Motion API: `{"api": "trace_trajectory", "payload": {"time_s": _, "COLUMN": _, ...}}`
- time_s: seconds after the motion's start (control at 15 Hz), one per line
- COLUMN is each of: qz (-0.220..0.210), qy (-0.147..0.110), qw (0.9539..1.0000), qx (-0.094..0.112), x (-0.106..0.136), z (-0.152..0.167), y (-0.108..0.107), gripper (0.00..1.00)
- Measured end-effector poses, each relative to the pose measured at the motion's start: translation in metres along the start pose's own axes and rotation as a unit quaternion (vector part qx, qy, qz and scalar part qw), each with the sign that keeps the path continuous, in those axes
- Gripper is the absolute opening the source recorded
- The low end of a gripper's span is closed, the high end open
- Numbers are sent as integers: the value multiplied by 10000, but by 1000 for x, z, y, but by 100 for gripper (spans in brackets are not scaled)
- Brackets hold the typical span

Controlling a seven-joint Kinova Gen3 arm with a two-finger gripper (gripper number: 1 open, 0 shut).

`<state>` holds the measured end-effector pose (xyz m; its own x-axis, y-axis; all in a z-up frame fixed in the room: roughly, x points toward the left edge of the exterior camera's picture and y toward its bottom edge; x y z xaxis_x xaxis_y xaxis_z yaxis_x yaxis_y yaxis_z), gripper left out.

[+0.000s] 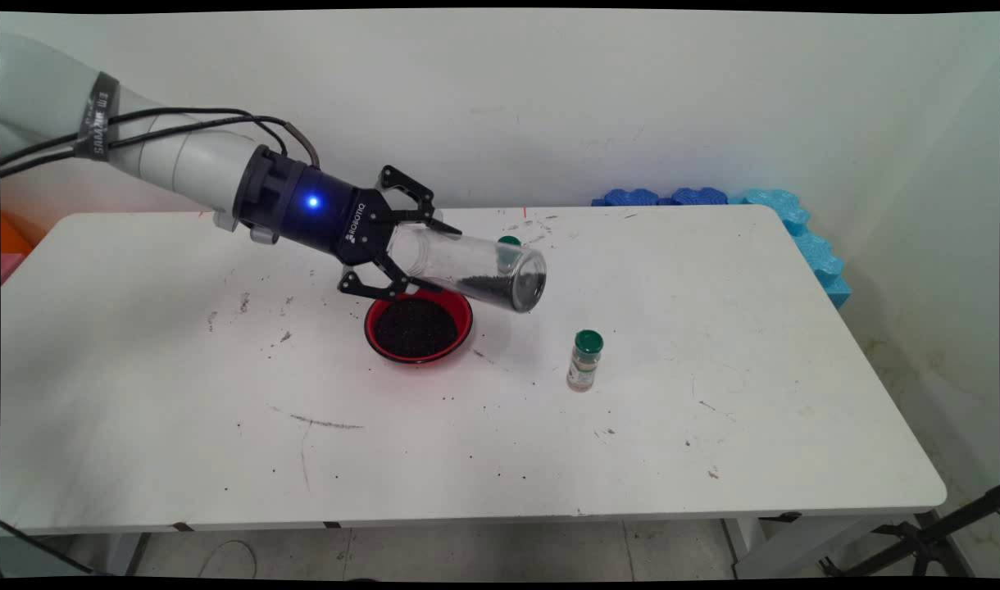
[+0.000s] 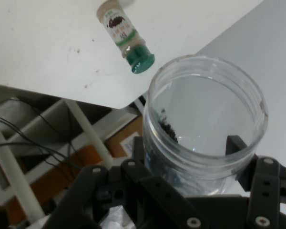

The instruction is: Pour the black seasoning powder in the red bowl

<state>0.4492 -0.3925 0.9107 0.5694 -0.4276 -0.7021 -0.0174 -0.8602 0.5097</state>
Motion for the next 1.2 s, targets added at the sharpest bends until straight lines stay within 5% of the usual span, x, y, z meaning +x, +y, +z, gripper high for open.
{"api": "trace_trajectory", "payload": {"time_s": 0.6, "qz": -1023, "qy": -26, "qw": 9942, "qx": -317, "x": 0, "z": 0, "y": -2, "gripper": 0}}
{"api": "trace_trajectory", "payload": {"time_s": 1.2, "qz": -1605, "qy": -3, "qw": 9852, "qx": -599, "x": 1, "z": 0, "y": -2, "gripper": 0}}
